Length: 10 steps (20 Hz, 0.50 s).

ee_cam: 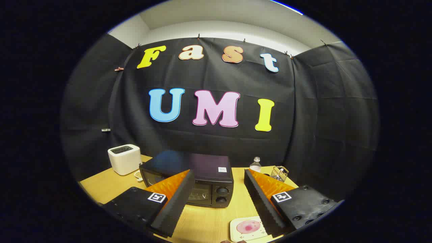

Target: Open the toaster oven, put the food inside, and close the toaster oven door.

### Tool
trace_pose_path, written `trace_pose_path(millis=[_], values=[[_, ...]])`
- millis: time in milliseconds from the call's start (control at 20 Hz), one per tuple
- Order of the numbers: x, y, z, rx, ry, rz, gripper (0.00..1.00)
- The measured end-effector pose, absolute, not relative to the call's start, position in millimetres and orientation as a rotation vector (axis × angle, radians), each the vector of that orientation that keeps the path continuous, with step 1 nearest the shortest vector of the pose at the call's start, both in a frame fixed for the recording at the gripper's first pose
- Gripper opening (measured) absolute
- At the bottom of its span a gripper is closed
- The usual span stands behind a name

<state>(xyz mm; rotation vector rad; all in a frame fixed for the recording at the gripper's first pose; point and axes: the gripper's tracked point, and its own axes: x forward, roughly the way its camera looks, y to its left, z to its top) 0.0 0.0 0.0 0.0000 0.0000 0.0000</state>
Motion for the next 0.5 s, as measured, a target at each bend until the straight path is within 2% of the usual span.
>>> trace_pose_path(millis=[500], values=[[-7.7,11.8,-8.1,-0.004,0.013,-0.007,0.97]])
